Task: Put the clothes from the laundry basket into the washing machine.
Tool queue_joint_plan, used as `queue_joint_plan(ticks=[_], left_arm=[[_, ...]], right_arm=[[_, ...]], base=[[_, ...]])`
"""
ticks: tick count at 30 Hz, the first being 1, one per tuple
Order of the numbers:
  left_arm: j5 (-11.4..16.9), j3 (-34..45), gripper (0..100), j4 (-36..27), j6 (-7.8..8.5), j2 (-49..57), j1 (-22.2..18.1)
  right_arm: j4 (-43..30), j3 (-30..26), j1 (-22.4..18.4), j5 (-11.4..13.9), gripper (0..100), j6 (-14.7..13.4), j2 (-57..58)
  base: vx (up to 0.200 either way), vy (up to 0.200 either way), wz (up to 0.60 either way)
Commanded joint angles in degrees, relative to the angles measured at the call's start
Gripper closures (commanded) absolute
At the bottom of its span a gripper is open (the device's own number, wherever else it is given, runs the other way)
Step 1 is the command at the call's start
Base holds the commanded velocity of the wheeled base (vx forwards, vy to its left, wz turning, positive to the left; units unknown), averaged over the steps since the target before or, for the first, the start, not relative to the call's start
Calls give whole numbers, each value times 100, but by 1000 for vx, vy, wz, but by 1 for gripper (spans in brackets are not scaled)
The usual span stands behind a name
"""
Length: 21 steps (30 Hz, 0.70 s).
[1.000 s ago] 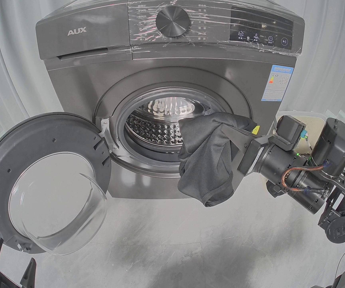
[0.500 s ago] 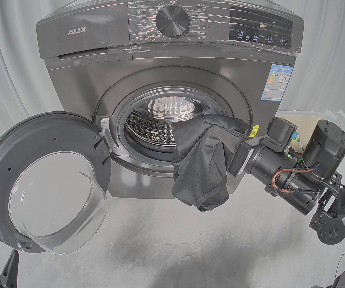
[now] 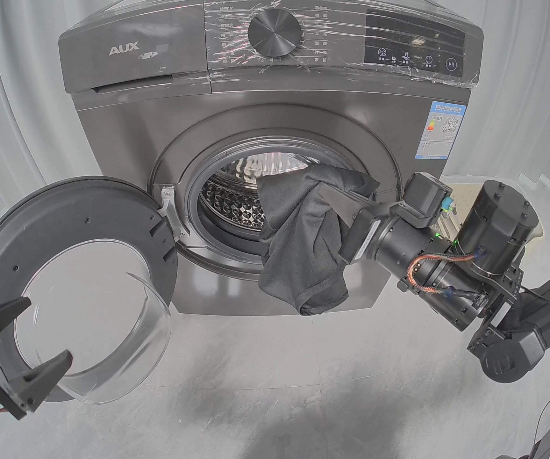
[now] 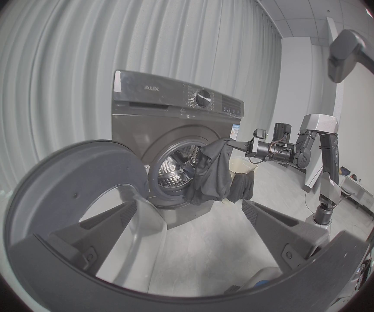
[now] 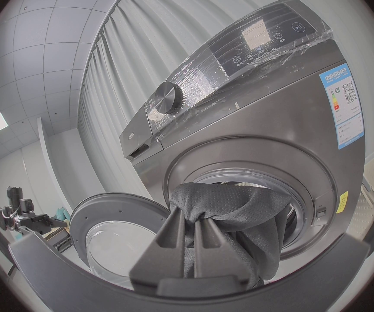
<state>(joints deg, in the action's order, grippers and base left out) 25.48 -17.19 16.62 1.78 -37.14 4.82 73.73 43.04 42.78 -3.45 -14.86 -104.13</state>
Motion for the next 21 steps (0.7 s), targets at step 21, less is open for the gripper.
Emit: queue_joint_plan(ticks=[21], left_arm=[[-904, -1287, 0, 2188, -292, -5242, 2436]], right_arm=[[203, 802, -6, -51, 100, 9, -670]], base=[[0, 0, 0]])
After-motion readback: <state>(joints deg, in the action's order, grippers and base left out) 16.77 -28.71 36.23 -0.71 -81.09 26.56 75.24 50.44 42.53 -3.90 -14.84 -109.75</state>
